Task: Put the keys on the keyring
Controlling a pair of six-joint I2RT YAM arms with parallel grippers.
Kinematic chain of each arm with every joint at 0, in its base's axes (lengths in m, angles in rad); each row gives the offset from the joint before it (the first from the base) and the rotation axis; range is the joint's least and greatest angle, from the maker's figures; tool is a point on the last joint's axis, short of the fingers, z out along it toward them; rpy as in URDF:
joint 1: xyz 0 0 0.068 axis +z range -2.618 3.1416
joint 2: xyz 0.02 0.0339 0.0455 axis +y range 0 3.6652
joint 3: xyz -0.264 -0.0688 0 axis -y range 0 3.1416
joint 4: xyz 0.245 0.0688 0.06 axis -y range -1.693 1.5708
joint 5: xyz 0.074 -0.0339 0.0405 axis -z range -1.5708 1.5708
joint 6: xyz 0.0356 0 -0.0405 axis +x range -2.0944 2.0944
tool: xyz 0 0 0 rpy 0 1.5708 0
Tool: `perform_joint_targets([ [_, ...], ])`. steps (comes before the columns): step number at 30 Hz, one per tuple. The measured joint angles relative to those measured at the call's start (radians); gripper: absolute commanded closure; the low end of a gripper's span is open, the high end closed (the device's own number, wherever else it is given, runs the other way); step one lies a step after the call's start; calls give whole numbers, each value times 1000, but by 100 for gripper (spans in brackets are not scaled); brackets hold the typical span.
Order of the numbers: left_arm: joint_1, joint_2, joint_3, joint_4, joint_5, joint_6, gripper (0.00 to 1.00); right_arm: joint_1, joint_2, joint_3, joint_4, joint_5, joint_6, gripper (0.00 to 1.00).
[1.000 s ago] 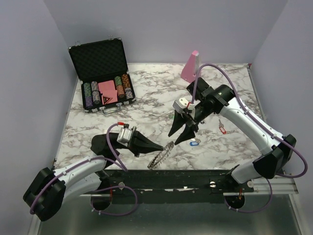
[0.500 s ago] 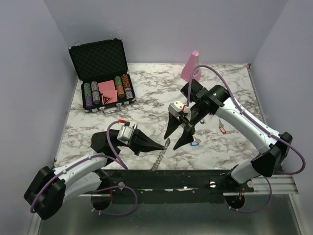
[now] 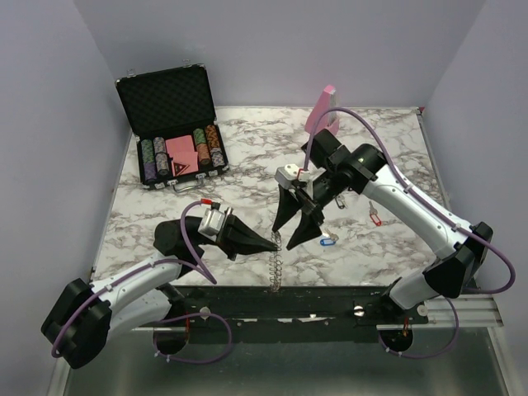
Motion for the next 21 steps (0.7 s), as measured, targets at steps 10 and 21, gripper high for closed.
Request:
perform_joint_targets([
  [10,0,4,8,0,0,-3,100,11,0,0,105,42,129,36],
  [21,0,2,8,0,0,-4,100,17,0,0,98,74,116,30],
])
